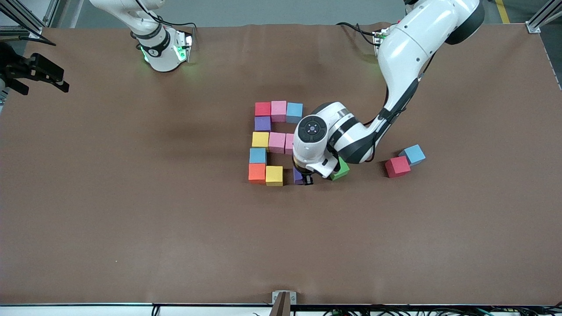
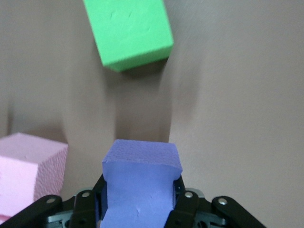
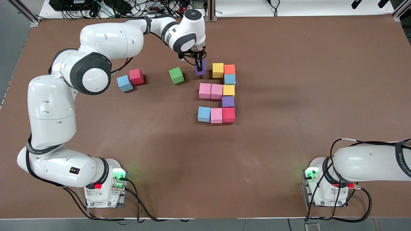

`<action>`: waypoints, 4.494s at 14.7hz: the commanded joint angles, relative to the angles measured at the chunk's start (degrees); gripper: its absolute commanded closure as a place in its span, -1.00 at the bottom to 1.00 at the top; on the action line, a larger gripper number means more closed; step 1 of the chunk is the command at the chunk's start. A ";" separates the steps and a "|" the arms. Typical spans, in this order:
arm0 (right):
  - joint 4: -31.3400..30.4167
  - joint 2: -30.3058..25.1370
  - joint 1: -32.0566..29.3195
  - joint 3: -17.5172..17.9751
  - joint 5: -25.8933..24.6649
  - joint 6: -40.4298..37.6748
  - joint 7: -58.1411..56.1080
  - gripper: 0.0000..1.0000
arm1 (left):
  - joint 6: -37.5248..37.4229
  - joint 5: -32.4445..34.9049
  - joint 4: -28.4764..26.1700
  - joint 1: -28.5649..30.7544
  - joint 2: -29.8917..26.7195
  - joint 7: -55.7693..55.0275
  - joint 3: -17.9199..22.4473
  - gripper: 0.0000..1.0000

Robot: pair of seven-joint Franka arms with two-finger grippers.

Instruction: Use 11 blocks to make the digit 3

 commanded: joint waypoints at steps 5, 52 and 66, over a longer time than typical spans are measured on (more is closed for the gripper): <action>-0.63 -1.11 0.91 -0.57 -0.33 0.01 -1.02 -1.00 | 4.13 -1.20 3.11 -6.69 3.09 -1.23 6.19 0.50; 1.13 -0.76 0.56 -0.75 -1.65 0.54 -1.20 -1.00 | -4.30 -4.89 0.05 -2.75 -9.29 23.07 6.01 -1.00; 1.13 -0.32 0.74 -0.75 -1.39 0.98 -1.20 -1.00 | -4.48 -7.36 -17.18 14.12 -25.37 94.16 5.93 -1.00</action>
